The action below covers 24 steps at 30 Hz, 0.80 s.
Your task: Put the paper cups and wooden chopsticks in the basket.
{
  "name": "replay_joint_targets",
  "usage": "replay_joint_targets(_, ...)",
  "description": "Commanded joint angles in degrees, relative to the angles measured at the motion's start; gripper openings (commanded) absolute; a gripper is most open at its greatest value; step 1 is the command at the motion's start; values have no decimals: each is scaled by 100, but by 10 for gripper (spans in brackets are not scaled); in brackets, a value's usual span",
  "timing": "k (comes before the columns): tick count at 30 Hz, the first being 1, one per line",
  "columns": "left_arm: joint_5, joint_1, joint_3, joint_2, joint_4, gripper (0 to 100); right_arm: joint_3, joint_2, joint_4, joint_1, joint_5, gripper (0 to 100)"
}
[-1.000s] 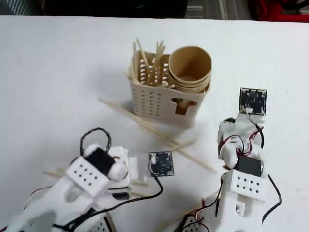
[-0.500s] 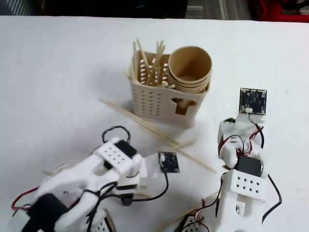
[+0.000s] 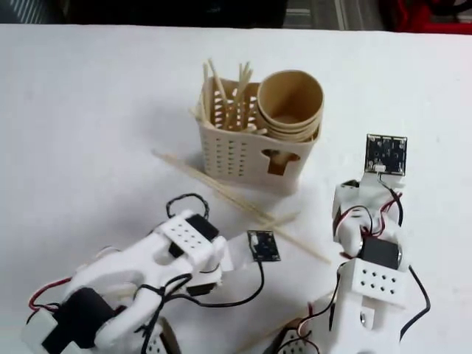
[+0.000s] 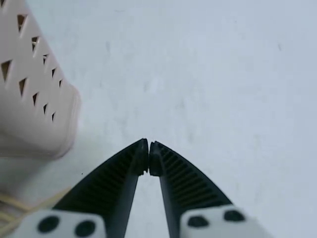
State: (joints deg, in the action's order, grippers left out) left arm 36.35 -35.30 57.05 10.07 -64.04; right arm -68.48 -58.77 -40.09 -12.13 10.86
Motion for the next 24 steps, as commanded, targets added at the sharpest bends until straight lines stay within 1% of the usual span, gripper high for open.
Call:
replay_joint_targets(1, -53, 22, -343, -110, 229, 24, 35, -66, 101, 22, 9, 22)
replay_joint_targets(5, -53, 22, -545, -110, 114, 24, 35, -66, 101, 22, 9, 22)
replay_joint_targets(10, -44, 22, -1275, -110, -651, 23, 35, -66, 101, 22, 9, 22)
replay_joint_targets(24, -53, 22, -3851, -110, -2391, 23, 35, -101, 101, 13, 9, 22)
